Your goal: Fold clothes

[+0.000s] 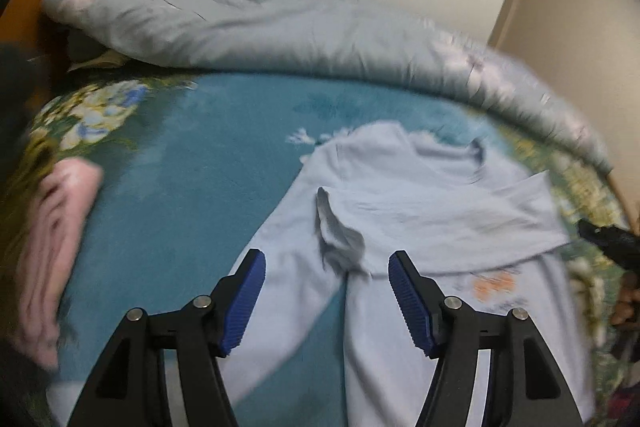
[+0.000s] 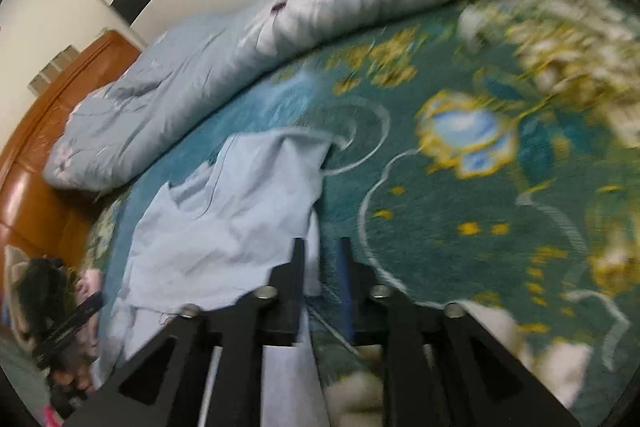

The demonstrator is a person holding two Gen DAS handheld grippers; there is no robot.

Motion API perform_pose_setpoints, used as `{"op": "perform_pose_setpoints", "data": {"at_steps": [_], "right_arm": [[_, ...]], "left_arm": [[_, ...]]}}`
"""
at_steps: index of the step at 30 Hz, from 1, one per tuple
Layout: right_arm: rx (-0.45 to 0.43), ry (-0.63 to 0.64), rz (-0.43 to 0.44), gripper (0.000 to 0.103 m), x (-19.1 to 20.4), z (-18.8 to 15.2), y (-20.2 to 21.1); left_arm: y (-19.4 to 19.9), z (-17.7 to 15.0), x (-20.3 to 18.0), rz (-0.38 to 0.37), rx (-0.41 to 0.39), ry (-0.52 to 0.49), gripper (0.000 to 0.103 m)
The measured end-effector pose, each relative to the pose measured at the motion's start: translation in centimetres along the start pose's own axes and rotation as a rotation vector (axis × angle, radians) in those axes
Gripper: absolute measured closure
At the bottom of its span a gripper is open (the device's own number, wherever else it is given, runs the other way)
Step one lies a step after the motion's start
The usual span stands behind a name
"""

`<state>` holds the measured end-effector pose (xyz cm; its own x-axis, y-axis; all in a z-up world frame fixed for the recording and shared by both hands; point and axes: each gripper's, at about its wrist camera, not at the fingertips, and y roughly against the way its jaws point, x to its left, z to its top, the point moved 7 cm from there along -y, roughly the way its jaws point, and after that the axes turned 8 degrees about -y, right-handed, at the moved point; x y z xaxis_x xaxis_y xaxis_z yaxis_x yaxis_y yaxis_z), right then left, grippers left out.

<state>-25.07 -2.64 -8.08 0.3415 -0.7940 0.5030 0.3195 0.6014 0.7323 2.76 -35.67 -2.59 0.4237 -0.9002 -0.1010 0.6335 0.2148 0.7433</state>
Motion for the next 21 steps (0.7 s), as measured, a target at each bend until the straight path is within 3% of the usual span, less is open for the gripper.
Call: {"op": "perform_pose_setpoints", "data": {"at_steps": [3,10,12,16,20,21], "right_arm": [[-0.039,0.072,0.01,0.074,2.1,-1.7,2.4],[0.024,0.239,0.136,0.065,7.7,-9.7,3.7],[0.045,0.229,0.164,0.065,8.3,-11.2,3.6],[0.091,0.198,0.205,0.065,8.8,-13.3,3.2],[0.102,0.18,0.206,0.065,8.5,-14.0,3.7],[0.102,0.177,0.206,0.065,8.4,-14.0,3.9]], "left_arm": [[4.5,-3.0,1.7,0.002,-0.061,0.067,0.035],[11.4,-12.4,9.6,0.203,-0.082,0.263,0.035],[12.0,-14.1,12.1,0.267,-0.066,0.332,0.035],[11.8,-16.3,15.9,0.278,-0.073,0.51,0.035],[10.8,-16.5,15.6,0.27,-0.068,0.533,0.039],[10.5,-16.5,15.6,0.268,-0.067,0.539,0.046]]}}
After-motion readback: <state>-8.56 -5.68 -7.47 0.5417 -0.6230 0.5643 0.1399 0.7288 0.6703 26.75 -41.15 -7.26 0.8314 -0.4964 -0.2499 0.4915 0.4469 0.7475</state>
